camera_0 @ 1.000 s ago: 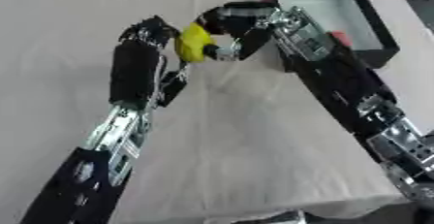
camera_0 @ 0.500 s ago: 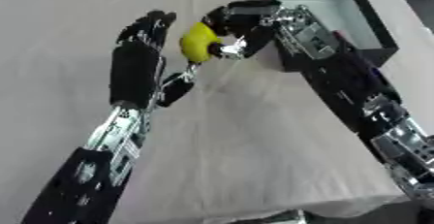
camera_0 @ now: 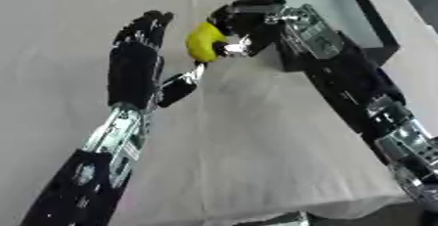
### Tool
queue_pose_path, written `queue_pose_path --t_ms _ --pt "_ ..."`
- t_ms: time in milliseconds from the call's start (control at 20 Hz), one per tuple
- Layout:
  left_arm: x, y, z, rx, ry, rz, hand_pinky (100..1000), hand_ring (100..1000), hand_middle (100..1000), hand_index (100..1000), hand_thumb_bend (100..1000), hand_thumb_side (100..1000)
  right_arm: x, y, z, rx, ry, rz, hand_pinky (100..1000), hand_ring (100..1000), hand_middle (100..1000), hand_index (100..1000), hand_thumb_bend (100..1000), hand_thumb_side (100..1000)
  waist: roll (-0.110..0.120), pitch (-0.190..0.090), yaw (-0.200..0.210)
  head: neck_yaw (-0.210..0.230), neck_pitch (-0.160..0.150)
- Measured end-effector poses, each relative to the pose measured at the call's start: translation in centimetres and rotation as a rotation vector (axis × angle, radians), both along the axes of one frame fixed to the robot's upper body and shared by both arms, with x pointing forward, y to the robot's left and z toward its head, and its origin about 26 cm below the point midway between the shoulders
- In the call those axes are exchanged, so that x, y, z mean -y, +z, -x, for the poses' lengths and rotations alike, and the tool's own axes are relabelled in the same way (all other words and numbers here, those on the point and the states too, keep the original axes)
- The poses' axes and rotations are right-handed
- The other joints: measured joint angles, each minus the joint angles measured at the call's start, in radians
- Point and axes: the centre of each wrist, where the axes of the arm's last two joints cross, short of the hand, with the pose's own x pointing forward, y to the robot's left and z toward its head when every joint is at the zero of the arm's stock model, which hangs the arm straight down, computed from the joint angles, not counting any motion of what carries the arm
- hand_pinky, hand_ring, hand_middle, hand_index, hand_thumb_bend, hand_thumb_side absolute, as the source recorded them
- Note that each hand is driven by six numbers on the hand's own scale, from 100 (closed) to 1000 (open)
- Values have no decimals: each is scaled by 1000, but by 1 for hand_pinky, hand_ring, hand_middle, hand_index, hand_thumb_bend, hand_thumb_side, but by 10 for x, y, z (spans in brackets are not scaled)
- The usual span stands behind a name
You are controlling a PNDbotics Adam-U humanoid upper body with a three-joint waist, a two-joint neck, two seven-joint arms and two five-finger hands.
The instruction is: Pick up the objects with one hand, pass them to the other hand, and then place them into the box on the other side of the table.
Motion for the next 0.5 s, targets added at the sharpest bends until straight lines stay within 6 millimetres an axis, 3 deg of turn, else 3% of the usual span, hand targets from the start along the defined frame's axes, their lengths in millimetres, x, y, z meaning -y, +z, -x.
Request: queue_pose_path --t_ms 500 --pt "-11 -4 -4 -13 14 1 690 737 738 829 976 621 41 17 4 -14 -92 -88 1000 800 502 364 100 194 18 -7 -25 -6 -1"
